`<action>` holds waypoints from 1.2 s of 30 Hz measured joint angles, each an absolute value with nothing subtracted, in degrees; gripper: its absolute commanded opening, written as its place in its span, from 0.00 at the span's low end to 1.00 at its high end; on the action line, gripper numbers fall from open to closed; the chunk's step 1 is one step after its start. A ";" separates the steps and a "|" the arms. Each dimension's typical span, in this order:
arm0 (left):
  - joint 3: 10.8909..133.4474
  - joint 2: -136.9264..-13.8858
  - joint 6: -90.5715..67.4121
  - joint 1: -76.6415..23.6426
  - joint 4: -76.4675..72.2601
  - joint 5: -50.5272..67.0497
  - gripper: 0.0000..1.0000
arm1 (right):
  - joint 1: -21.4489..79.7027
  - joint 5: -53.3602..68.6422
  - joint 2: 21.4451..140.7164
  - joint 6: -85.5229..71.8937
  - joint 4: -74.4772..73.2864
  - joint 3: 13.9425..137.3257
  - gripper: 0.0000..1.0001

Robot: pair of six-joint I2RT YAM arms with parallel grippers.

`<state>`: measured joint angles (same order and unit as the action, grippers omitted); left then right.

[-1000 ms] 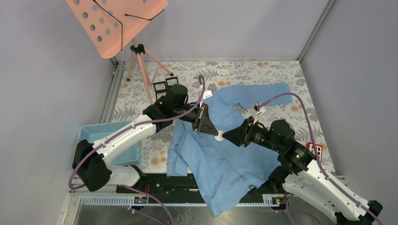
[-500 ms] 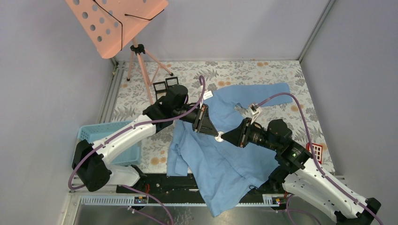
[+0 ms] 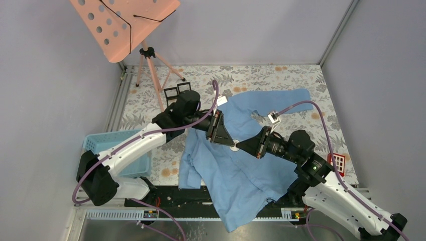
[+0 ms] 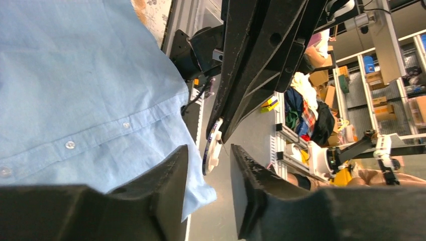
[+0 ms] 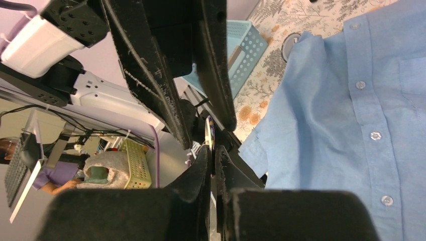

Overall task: Pin the brooch onto the clothing
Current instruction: Adjust the brooch.

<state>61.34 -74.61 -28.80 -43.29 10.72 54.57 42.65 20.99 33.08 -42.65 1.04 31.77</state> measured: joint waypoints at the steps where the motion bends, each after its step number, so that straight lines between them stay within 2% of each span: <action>1: 61.34 -74.61 -29.34 -43.29 10.37 54.70 0.61 | 42.65 21.08 32.80 -43.09 2.13 31.33 0.00; 4: 61.34 -74.59 -29.98 -43.40 9.32 54.68 0.67 | 42.65 21.08 31.92 -44.40 4.71 29.95 0.00; 11: 60.66 -74.26 -32.01 -43.09 6.37 54.59 0.68 | 42.65 20.43 29.78 -46.52 9.15 28.47 0.00; 23: 55.27 -70.00 -39.51 -40.73 -6.04 54.19 0.58 | 42.65 18.94 27.20 -47.83 12.80 26.68 0.00; 36: 55.22 -70.13 -40.10 -40.69 -6.96 54.17 0.53 | 42.65 18.50 27.16 -48.71 14.09 25.82 0.00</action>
